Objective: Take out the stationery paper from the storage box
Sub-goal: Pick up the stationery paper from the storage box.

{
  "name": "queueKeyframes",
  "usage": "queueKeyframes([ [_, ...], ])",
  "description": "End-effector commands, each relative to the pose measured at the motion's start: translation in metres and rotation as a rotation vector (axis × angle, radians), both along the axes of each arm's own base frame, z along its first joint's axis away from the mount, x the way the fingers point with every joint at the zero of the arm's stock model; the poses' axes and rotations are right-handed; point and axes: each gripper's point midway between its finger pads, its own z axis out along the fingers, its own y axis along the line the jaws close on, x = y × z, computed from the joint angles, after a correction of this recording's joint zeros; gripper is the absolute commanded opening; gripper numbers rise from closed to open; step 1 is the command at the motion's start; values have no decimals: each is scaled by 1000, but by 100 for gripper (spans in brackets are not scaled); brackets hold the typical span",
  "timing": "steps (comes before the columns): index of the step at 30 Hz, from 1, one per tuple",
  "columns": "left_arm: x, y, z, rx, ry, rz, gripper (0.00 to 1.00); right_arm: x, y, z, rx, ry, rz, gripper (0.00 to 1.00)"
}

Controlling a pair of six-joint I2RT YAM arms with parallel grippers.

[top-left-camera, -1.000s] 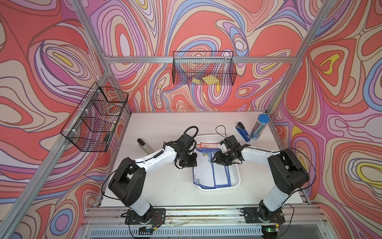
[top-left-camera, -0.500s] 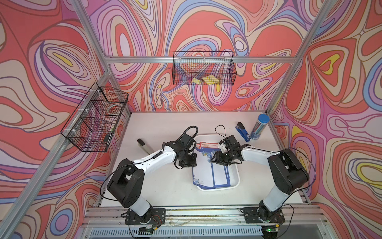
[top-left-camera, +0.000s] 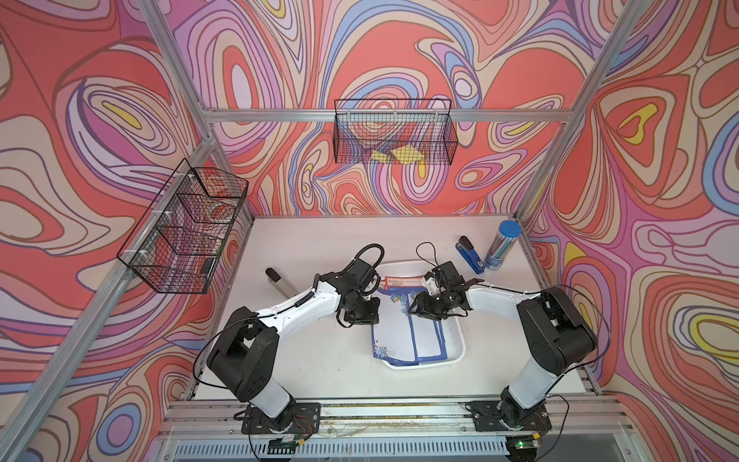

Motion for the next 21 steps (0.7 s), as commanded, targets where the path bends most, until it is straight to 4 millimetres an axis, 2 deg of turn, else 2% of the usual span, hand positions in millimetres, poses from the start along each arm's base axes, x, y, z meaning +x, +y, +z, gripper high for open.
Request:
queueKeyframes([
  [1, -3, 4, 15, 22, -19, -22, 18, -17, -23, -42, -137, 88, -22, 46],
  [4, -3, 4, 20, 16, -28, -22, 20, -18, -23, -43, -139, 92, -21, 45],
  [10, -4, 4, 22, 13, -25, -23, 9, -16, -23, -43, -139, 91, -21, 45],
  [12, -4, 3, 24, 9, -27, -27, 0, -16, -23, -44, -139, 91, -20, 45],
  [18, -3, 1, 35, -9, -39, -32, 0, -15, -24, -43, -147, 87, -23, 45],
  [21, -2, -3, 53, -46, -66, -41, 0, -10, -23, -38, -148, 71, -27, 45],
])
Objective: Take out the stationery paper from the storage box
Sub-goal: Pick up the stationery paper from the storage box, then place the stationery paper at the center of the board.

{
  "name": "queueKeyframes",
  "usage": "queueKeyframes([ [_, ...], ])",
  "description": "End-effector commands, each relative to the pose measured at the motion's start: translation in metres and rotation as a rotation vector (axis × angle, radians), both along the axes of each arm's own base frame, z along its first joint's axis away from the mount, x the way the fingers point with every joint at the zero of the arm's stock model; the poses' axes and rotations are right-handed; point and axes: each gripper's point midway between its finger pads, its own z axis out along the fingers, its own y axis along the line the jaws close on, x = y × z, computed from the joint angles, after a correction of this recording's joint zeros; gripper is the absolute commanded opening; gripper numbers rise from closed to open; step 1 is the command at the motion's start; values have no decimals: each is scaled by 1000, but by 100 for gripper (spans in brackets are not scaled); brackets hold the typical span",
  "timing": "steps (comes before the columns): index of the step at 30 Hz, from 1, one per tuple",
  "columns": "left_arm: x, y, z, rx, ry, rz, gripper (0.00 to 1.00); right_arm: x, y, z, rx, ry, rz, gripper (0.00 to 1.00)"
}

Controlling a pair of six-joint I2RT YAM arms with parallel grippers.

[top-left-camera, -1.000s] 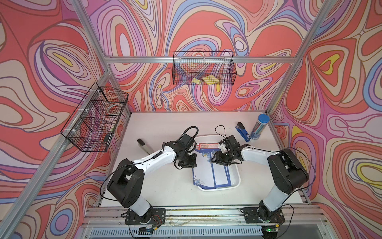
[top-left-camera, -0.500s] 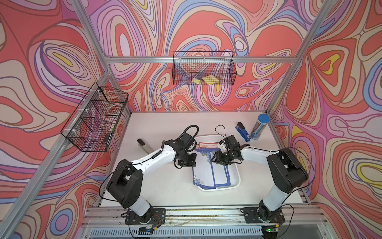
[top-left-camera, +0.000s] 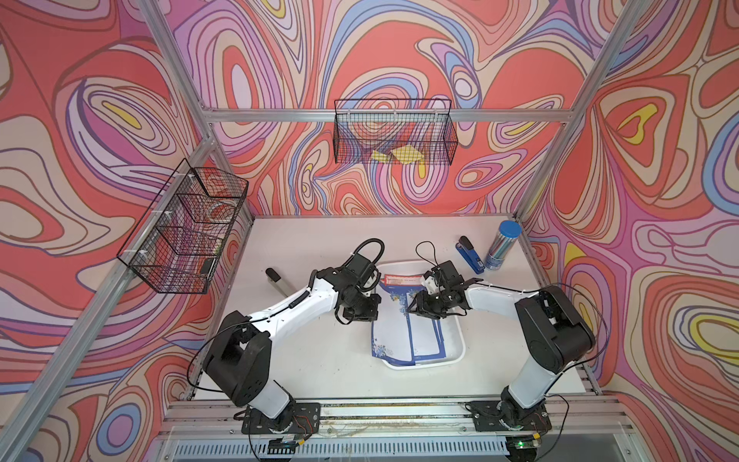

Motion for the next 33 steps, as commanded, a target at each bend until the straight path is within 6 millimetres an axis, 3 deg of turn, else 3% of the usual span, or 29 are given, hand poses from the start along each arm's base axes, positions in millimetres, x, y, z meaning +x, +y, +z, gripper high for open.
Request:
queueKeyframes([
  [1, -3, -4, 35, -47, -54, -31, 0, -13, -25, -35, -152, 72, -30, 46],
  [3, -2, -4, 52, -66, -90, -41, 0, -9, -21, -27, -135, 55, -25, 48],
  [9, -4, 1, 110, -109, -233, -101, 0, 10, 0, 49, 8, -137, 25, 60],
  [14, -12, 17, 166, -116, -412, -165, 0, 13, 18, 135, 162, -368, 134, 72],
  [18, -28, 28, 210, -157, -574, -250, 0, -4, 36, 219, 369, -593, 268, 88],
  [21, -41, 39, 231, -172, -681, -291, 0, -16, 45, 265, 509, -703, 327, 96],
  [27, -65, 53, 266, -248, -840, -318, 0, -30, 59, 306, 715, -718, 434, 98],
  [33, -88, 51, 283, -377, -903, -348, 0, -48, 70, 339, 885, -754, 550, 98],
])
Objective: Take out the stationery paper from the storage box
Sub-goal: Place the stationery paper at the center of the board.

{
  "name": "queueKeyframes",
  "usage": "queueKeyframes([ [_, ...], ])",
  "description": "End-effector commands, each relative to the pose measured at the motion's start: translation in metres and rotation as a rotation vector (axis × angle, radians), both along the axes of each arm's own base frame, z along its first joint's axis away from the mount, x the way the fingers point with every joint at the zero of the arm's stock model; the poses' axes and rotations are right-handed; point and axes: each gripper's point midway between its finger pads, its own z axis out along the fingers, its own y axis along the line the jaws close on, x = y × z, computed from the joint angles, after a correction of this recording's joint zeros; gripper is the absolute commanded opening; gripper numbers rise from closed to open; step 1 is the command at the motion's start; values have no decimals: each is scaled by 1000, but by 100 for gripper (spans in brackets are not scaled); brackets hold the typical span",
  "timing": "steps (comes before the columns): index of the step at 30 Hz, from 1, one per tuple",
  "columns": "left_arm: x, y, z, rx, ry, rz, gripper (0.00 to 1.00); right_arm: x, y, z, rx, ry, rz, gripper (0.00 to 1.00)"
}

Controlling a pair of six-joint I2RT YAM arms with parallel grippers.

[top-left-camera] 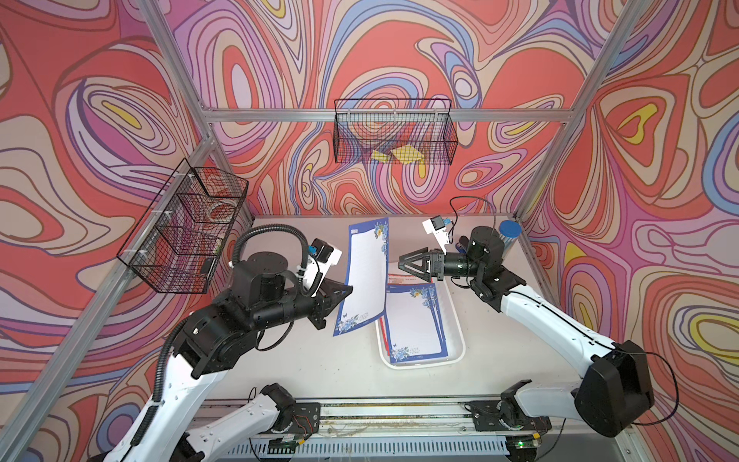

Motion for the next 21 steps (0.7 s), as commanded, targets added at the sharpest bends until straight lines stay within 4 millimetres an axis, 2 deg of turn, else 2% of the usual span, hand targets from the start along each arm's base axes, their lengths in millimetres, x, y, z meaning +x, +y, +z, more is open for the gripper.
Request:
queueKeyframes([
  [1, -9, -8, 8, -47, -38, -72, 0, -23, 8, 31, 96, -73, 138, 98],
  [4, -9, -8, 8, -58, -38, -63, 0, -30, 21, 34, 96, -85, 182, 96],
  [8, -8, -9, 7, -71, -41, -62, 0, -31, 34, 26, 98, -64, 218, 92],
  [13, -8, -8, 5, -89, -40, -53, 0, -45, 31, 41, 191, -72, 295, 83],
  [18, 1, -6, -3, -81, -8, -1, 0, -59, 25, 56, 278, -65, 392, 59],
  [21, 11, -4, -7, -74, 16, 55, 0, -51, 30, 47, 272, 8, 411, 43],
])
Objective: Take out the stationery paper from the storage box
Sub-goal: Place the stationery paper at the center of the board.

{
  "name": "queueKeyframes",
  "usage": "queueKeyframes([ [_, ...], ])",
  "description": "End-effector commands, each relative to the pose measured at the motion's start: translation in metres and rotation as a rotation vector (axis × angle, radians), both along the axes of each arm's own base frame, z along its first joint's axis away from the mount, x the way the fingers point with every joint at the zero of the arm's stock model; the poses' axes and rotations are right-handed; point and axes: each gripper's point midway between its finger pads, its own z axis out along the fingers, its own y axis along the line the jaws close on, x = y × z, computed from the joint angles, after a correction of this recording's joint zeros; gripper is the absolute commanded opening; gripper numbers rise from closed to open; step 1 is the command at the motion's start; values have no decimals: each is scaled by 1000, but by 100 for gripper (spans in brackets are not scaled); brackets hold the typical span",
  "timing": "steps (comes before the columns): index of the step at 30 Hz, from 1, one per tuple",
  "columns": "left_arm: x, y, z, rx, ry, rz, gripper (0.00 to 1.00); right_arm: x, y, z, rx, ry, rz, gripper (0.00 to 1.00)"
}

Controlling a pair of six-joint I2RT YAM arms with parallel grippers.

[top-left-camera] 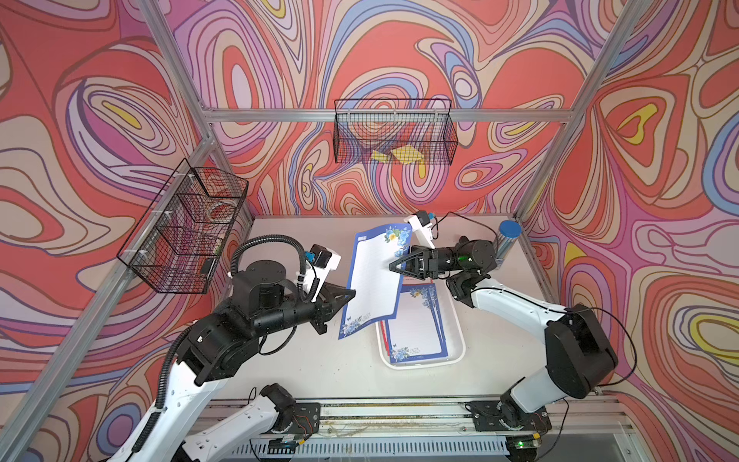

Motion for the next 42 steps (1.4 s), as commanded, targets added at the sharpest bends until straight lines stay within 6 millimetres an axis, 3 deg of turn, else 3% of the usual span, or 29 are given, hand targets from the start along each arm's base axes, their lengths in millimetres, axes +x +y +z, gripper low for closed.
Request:
queueKeyframes([
  [1, 13, 2, 0, -12, 15, 72, 0, -8, -2, 3, 21, 27, 69, 43],
  [4, 18, 1, -1, -20, 39, 94, 0, -1, 1, -3, 10, 52, 47, 42],
  [8, 22, 3, -4, -28, 70, 132, 0, 10, 5, -13, -46, 56, -23, 29],
  [14, 30, 8, -10, -26, 90, 183, 0, 24, 4, -38, -250, 10, -225, 0],
  [20, 45, 20, -17, -19, 105, 288, 0, 18, 0, -29, -262, 3, -241, 0],
  [24, 58, 46, -20, 19, 88, 449, 49, 27, 2, -28, -292, 19, -313, 0],
  [26, 64, 73, -19, 53, 53, 590, 69, 41, 6, -34, -327, 57, -382, 0],
  [28, 67, 101, -16, 88, 9, 727, 78, 52, 16, -44, -360, 105, -419, 0],
  [30, 66, 124, -10, 119, -38, 827, 80, 61, 33, -54, -383, 148, -434, 0],
  [35, 58, 149, -1, 166, -106, 910, 81, 69, 86, -74, -463, 197, -455, 0],
  [38, 54, 157, -4, 199, -106, 929, 81, 76, 115, -99, -543, 282, -492, 0],
  [39, 52, 159, -5, 206, -104, 933, 81, 80, 125, -121, -587, 331, -494, 0],
  [42, 46, 164, -7, 213, -104, 938, 81, 85, 144, -162, -689, 427, -520, 0],
])
